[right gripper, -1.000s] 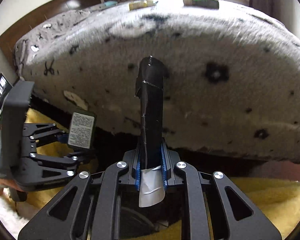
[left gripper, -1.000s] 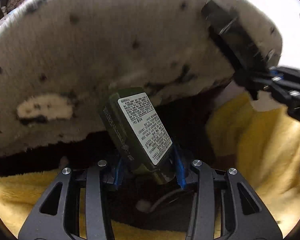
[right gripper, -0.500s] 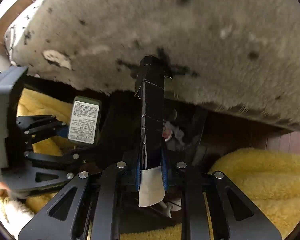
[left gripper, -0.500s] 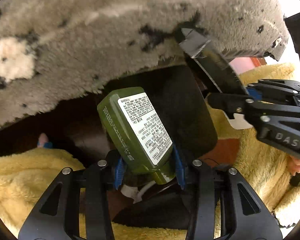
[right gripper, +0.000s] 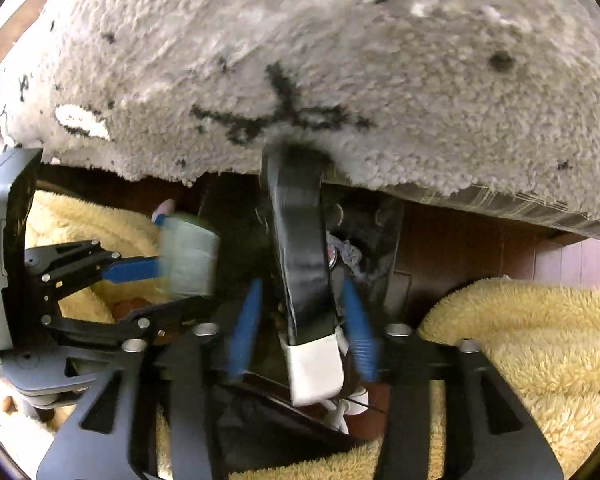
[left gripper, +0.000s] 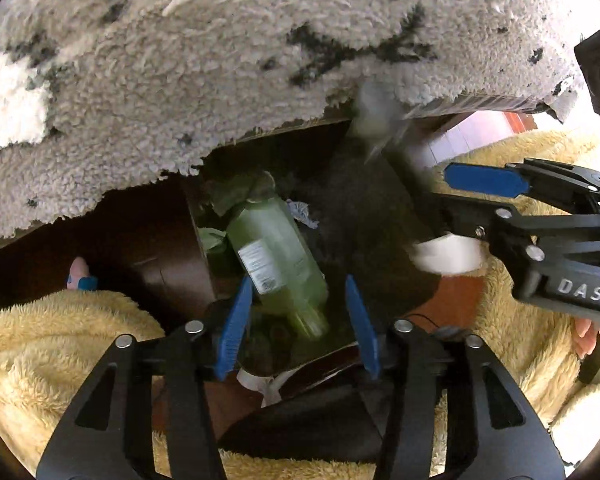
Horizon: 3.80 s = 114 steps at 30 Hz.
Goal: Collect trash
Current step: 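Lower the bottle and black box below the bed edge and open the left tool over the bin, then raise both open tools back over the items on the bed, then grasp the green bottle with the right tool while the left tool grasps the yellow bottle, then lower both bottles below the bed edge and open both tools over the bin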
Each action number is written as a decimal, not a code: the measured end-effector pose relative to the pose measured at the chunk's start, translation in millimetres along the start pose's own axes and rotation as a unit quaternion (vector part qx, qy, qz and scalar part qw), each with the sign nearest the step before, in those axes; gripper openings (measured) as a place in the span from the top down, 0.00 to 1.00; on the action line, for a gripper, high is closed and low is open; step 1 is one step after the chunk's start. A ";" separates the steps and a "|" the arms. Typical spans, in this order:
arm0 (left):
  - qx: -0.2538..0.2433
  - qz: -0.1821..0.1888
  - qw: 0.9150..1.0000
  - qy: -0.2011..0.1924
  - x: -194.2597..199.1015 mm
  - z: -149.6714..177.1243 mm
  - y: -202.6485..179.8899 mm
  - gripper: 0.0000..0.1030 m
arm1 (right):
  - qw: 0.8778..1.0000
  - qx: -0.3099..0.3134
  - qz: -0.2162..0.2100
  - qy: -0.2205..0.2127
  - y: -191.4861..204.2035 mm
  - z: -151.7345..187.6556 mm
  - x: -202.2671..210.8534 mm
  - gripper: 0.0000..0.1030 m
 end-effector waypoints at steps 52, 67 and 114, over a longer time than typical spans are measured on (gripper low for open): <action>-0.008 -0.160 0.956 -0.248 124.4 -378.8 113.7 0.25 | 0.966 0.040 0.136 -0.214 -80.8 -377.2 81.1 0.26; 0.003 -0.129 0.962 -0.239 116.3 -383.0 98.2 0.47 | 0.971 0.054 0.123 -0.197 -75.0 -374.4 74.2 0.44; -0.031 -0.055 0.986 -0.157 101.4 -37.7 -0.8 0.47 | 0.986 0.051 -0.039 -0.156 12.0 -42.1 108.9 0.45</action>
Point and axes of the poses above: each gripper's, at about its wrist camera, not at the fingertips, and x roughly against the way its jaws point, y to its left, z to its underside, the point moved 7 cm from there along -x, roughly the way its jaws point, and after that the axes turned 8 degrees about -y, right-handed, at the moved point
